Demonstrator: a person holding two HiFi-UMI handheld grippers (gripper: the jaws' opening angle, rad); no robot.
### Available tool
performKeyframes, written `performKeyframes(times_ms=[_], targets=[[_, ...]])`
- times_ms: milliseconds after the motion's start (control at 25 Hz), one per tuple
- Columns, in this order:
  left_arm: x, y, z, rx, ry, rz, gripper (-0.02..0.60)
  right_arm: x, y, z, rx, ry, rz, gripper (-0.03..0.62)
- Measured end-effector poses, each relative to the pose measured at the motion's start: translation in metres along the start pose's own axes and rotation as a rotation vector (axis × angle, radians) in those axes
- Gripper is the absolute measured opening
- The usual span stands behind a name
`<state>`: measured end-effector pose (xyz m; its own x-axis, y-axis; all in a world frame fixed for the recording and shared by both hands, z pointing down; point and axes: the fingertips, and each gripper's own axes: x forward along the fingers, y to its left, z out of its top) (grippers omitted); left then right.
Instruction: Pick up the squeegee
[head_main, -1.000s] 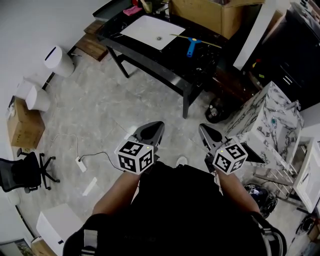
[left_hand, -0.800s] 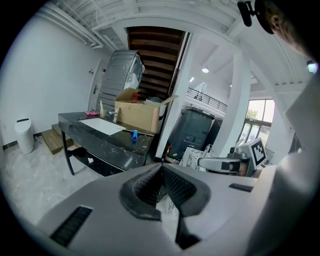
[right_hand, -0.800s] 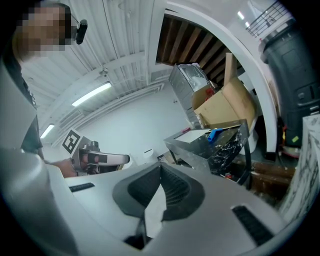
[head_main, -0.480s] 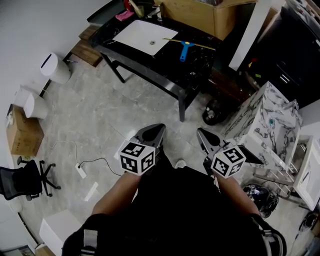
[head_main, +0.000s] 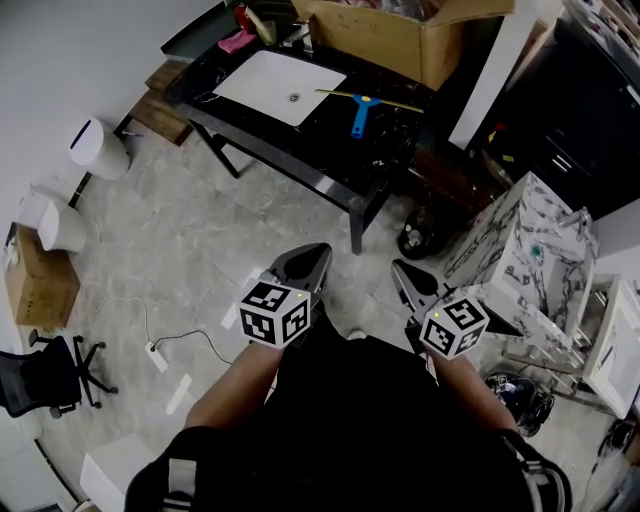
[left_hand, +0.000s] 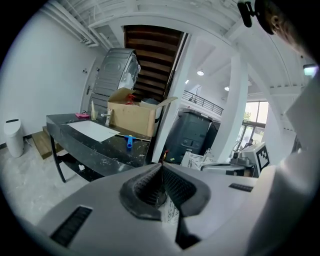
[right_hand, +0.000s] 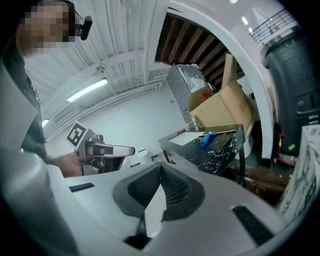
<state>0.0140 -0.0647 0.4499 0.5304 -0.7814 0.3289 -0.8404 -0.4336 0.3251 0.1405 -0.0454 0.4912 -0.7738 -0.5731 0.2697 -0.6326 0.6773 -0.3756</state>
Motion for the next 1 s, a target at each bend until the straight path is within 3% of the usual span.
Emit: performKeyframes(times_ms=[360, 720, 1000], targets=[[0.022, 0.047, 0.010, -0.030, 0.017, 0.010, 0.018, 0.045, -0.018, 0.021, -0.009, 0.012, -0.009, 0.008], [0.065, 0.095, 0.058, 0.009, 0.022, -0.060, 0.017, 0.108, -0.032, 0.056, 0.004, 0.012, -0.053, 0.009], [0.097, 0.138, 0.087, 0.030, 0.043, -0.140, 0.017, 0.151, -0.051, 0.079, 0.022, 0.002, -0.141, 0.008]])
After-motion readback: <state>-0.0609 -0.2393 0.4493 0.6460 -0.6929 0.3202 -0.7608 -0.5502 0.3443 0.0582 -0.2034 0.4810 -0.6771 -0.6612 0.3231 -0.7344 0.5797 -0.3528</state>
